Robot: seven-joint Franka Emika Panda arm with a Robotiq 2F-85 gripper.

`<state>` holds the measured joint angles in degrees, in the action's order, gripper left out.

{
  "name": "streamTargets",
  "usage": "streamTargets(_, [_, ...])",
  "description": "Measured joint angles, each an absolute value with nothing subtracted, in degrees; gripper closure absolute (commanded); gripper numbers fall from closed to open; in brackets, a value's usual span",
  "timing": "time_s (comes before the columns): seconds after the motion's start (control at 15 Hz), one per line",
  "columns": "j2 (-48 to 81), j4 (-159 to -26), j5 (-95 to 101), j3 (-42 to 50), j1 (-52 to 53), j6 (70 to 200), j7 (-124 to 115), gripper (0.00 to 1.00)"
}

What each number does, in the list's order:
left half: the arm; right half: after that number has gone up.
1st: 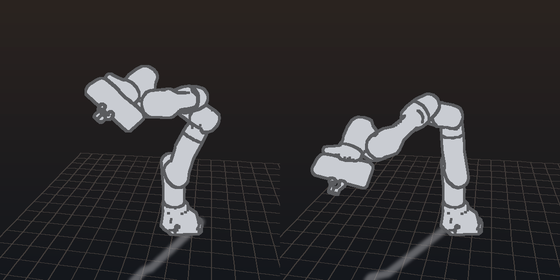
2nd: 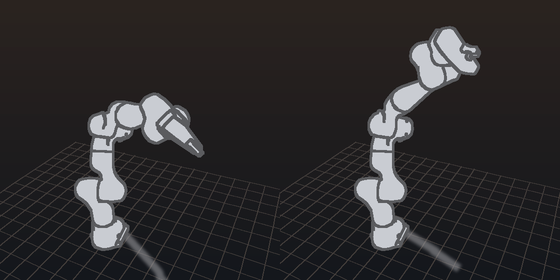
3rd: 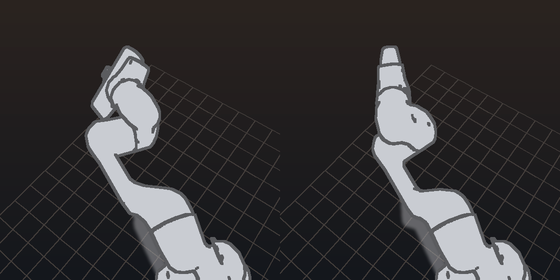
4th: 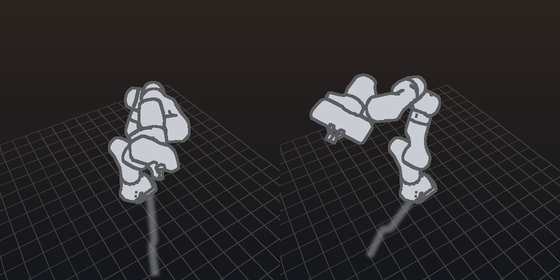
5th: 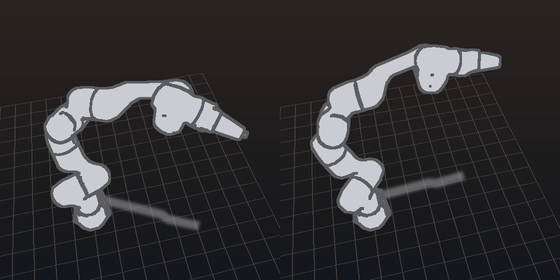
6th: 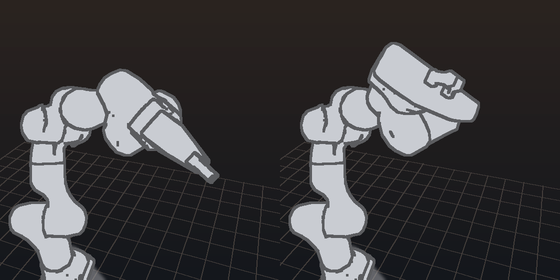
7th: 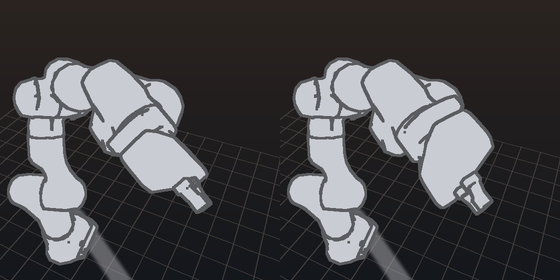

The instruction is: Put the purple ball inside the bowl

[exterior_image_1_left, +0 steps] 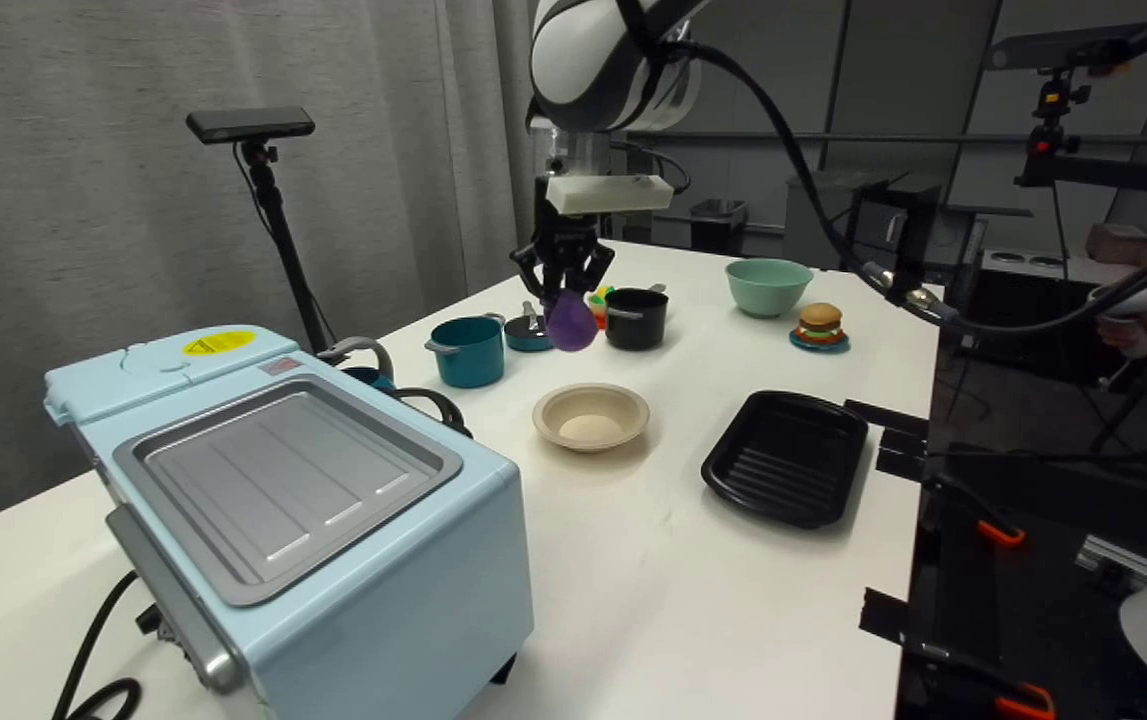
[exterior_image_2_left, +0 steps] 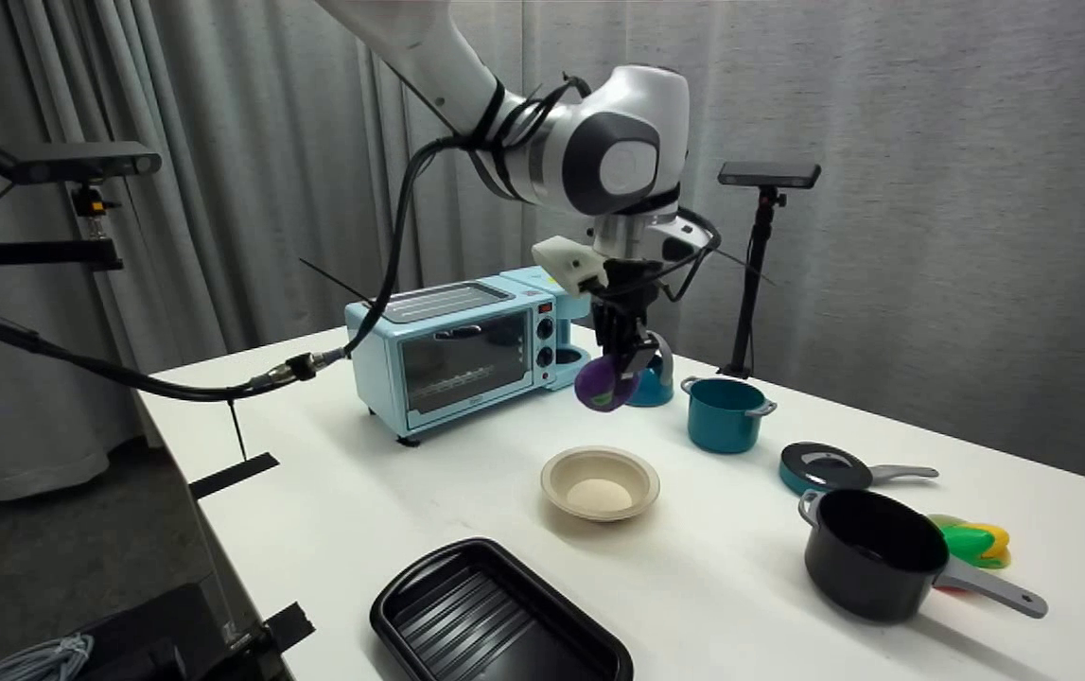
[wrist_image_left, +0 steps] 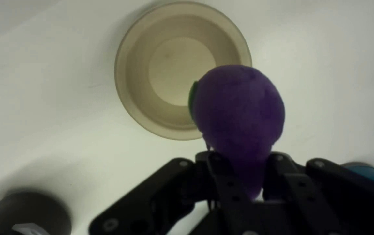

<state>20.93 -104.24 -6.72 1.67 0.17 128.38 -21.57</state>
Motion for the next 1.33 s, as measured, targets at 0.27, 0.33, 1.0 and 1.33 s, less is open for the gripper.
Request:
streamTargets(0.27, [25.0, -104.3, -6.0, 2.0, 0.8, 128.4, -22.9, 0.94])
streamTargets(0.33, [26.0, -104.3, -5.8, 2.2, 1.0, 128.4, -23.3, 0.94])
streamTargets(1.0, [32.2, -103.4, -2.1, 4.1, 3.1, 129.0, -27.5, 0.51])
streamTargets(1.33, [32.6, -103.4, -1.2, 5.0, 3.3, 129.0, -27.6, 0.15])
